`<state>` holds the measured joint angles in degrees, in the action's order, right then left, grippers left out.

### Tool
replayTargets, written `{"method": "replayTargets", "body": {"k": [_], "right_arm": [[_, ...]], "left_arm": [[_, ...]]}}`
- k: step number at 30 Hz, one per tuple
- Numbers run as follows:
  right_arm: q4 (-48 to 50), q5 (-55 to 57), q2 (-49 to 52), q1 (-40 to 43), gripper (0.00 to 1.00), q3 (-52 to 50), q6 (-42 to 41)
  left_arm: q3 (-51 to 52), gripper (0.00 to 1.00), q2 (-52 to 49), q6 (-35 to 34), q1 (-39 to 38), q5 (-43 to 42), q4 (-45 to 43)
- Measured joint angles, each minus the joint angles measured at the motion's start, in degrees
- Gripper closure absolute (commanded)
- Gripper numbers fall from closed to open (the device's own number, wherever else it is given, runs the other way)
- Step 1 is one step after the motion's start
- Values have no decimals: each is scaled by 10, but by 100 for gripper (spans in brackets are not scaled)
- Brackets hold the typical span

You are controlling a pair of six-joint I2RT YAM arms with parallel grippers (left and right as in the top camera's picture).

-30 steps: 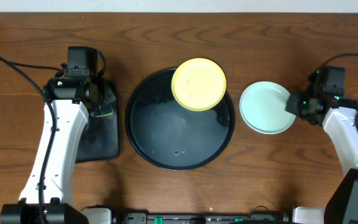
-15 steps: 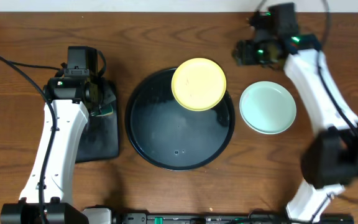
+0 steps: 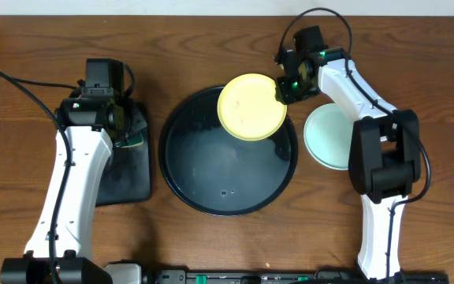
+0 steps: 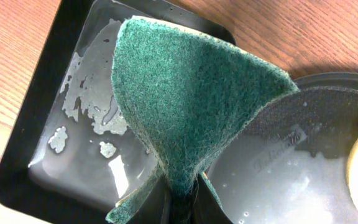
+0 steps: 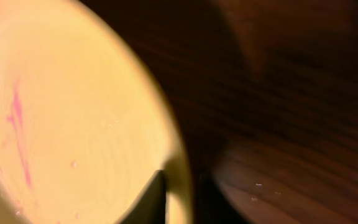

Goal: Clean dirty plates on tray and stack at the side
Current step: 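Move right gripper to the yellow plate and grip its rim, then scrub the yellow plate with the sponge in the left gripper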

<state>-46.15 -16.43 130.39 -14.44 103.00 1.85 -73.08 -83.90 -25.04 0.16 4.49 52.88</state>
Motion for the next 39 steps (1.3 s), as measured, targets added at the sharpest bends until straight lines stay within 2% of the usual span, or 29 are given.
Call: {"method": "replayTargets", "body": {"k": [10, 22, 30, 39], "right_arm": [[-23, 2, -9, 0, 99, 5, -6], [-152, -7, -113, -33, 99, 1, -113], [-71, -10, -104, -93, 99, -119, -162], [15, -30, -100, -101, 99, -207, -197]], "left_arm": [[0, 92, 0, 0, 0, 0, 0], [0, 92, 0, 0, -19, 0, -6], [1, 93, -29, 0, -65, -3, -18], [2, 92, -84, 16, -136, -51, -67]]}}
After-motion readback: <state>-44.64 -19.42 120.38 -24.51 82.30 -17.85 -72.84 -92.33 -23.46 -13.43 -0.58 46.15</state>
